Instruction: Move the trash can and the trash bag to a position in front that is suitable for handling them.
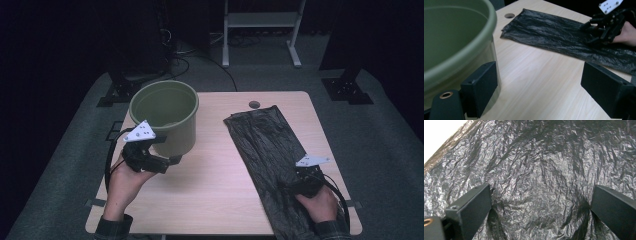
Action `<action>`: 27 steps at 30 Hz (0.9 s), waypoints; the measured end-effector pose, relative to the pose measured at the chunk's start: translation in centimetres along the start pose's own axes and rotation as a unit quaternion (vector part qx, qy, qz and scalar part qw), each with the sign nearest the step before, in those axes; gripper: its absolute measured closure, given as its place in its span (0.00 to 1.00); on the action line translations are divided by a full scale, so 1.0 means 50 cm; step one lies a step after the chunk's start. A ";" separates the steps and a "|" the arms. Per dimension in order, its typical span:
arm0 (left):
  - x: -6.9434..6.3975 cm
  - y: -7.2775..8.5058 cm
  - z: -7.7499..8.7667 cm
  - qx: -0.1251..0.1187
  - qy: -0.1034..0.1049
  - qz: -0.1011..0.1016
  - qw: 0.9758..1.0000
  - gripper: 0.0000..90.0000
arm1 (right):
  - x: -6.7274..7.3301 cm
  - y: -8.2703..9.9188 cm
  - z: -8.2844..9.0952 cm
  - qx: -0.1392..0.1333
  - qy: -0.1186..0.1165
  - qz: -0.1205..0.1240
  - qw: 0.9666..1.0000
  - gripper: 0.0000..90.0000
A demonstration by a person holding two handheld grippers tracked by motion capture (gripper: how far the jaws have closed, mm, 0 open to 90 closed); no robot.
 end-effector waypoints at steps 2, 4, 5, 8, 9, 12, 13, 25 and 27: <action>0.009 -0.009 0.003 -0.001 -0.003 -0.001 1.000 0.14 | 0.000 0.000 0.000 0.000 0.000 0.000 1.000 0.02; 0.018 -0.018 0.004 -0.004 -0.007 -0.001 1.000 0.14 | 0.000 0.000 0.000 0.000 0.000 0.000 1.000 0.02; 0.023 -0.022 0.004 -0.005 -0.010 0.000 1.000 0.14 | 0.000 0.000 0.000 0.000 0.000 0.000 1.000 0.02; 0.037 -0.031 0.001 0.002 -0.021 0.005 1.000 0.14 | 0.000 0.000 0.000 0.000 0.000 0.000 1.000 0.02; 0.041 -0.033 0.000 0.007 -0.020 0.005 1.000 0.14 | 0.000 0.000 0.000 0.000 0.000 0.000 1.000 0.02; 0.050 -0.041 -0.007 0.013 -0.011 0.003 1.000 0.14 | 0.000 0.000 0.000 0.000 0.000 0.000 1.000 0.02; 0.054 -0.044 -0.011 0.014 -0.014 0.001 1.000 0.13 | 0.000 0.000 0.000 0.000 0.000 0.000 1.000 0.02; 0.095 -0.061 -0.062 0.027 -0.013 -0.003 1.000 0.23 | 0.000 0.000 0.000 0.000 0.000 0.000 1.000 0.02; 0.102 -0.059 -0.070 0.035 -0.022 -0.004 0.999 0.26 | 0.000 0.000 0.000 0.000 0.000 0.000 1.000 0.02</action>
Point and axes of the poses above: each handheld gripper's, and its own axes: z roughly backward along the jaws, y roughly out of its underside, x roughly to its left, the point moved 5 cm from there along -z, roughly forward along the jaws, and after that the axes turned 11 degrees about -z, right-handed, at the moved point
